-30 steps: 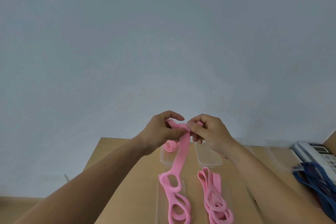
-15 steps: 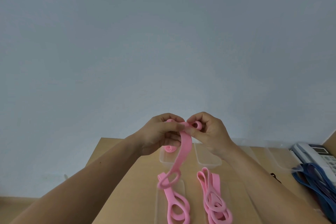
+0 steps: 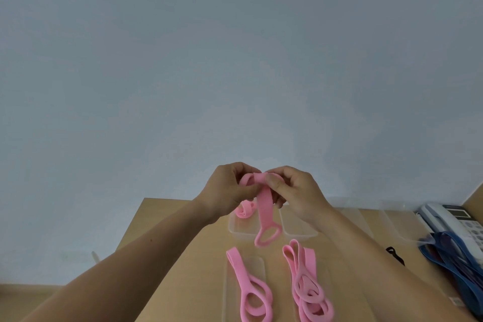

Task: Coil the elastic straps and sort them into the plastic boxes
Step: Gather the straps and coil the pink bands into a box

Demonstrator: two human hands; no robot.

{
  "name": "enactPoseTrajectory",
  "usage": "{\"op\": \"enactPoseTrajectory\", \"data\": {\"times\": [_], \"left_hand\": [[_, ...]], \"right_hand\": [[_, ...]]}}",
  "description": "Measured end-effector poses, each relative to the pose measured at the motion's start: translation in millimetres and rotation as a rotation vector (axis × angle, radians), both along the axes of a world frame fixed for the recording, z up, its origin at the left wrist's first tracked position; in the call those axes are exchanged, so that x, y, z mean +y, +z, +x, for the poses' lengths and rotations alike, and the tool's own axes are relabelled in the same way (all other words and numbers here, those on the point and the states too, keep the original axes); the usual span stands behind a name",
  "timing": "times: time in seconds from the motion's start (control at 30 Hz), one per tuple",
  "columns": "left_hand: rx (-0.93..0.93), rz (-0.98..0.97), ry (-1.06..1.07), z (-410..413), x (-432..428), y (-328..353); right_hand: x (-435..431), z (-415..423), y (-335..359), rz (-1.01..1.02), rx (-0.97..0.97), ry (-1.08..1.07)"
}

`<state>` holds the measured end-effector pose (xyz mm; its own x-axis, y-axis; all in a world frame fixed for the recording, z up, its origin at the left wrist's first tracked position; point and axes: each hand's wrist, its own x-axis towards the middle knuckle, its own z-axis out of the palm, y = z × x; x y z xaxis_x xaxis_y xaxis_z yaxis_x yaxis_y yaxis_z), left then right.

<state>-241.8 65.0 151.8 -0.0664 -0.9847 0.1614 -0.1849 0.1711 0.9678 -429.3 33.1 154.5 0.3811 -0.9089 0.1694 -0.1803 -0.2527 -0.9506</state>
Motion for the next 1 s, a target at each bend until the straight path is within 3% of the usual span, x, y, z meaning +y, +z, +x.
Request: {"op": "enactPoseTrajectory", "data": {"times": [0.23,0.37,0.7,0.83,1.0], "left_hand": [[-0.036,-0.081,0.002,-3,0,-3],[0.036,0.025,-0.043,0,2,-2],[0.239,0.206,-0.237,3,4,8],[0.341,0.229,-0.128,5,1,5],[0.304,0.164,-0.113,6,-2,3]], "right_hand": [[1,5,6,0.039,-0.025,-0.011],[0,7,8,0.026,-0.113,0.011],[-1,5,-1,-0.062,-0.079,0.002],[0,6,-1,-0.078,-0.059,0.054],[-3,2,-5,0.068,-0.129,0.033]]}}
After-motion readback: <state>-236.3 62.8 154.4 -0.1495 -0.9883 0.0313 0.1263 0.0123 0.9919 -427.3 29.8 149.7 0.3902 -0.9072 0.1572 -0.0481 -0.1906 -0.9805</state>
